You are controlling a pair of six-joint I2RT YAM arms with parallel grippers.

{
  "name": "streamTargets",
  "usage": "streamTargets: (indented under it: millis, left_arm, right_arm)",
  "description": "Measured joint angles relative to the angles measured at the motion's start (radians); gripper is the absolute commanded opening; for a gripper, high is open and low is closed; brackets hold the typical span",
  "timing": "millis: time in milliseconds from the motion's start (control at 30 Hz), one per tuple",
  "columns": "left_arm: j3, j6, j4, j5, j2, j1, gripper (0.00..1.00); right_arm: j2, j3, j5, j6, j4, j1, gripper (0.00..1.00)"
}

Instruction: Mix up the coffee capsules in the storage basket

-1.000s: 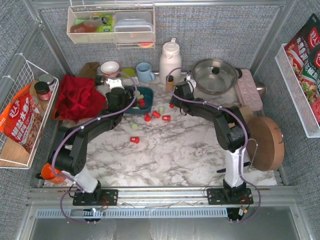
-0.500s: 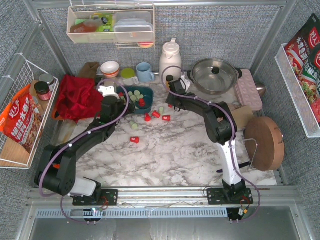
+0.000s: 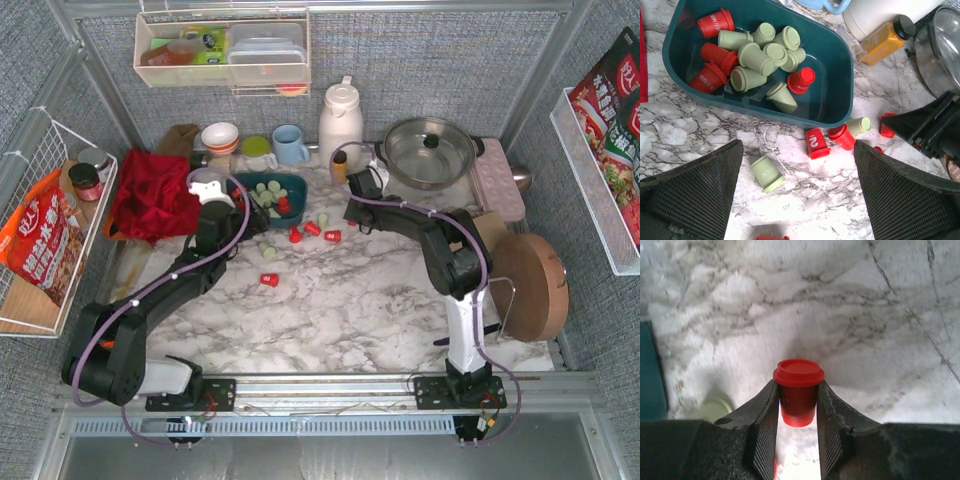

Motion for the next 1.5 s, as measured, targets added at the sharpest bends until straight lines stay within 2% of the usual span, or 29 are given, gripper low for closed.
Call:
streamTargets:
  millis: [200,367,567,767,900,1033,1233,1500]
  left_arm:
    - [-0.055,-0.026,0.063,0.055,-0.031,0.000,0.99]
    - [-0.039,-0.020,0.124,0.190,-0.021,-0.004,0.92]
    - [0.053,-0.005,0.155,0.343,0.047,-0.084,0.86]
    - [0.174,0.037,0.143,0.449,0.106,-0.192,0.80]
    - [0.200,0.042,0.115,0.504,0.125,-0.211,0.75]
    - [0.203,0.037,0.085,0.555,0.139,-0.233,0.74]
    - [0.197,0.024,0.030,0.586,0.155,-0.249,0.72]
    - [0.190,-0.003,0.026,0.595,0.171,-0.254,0.58]
  right_arm:
    - [-0.191,-0.204,-0.095,-0.126,0.112,-0.001,0.21]
    - [-0.383,-0.403,-0.219,-0.269,0.277,0.001,0.21]
    - [-0.558,-0.729,-0.379,-0.425,0.567,0.005,0.21]
    - [-0.588,-0.925,-0.538,-0.579,0.928,0.016,0.21]
    - [-0.552,-0.998,-0.646,-0.681,1.187,0.026,0.21]
    - [-0.548,-1.015,-0.721,-0.771,1.319,0.050,0.21]
    - [-0.565,-1.022,-0.784,-0.852,1.389,0.071,0.21]
    - [-0.570,-1.022,-0.829,-0.913,1.415,0.087,0.22]
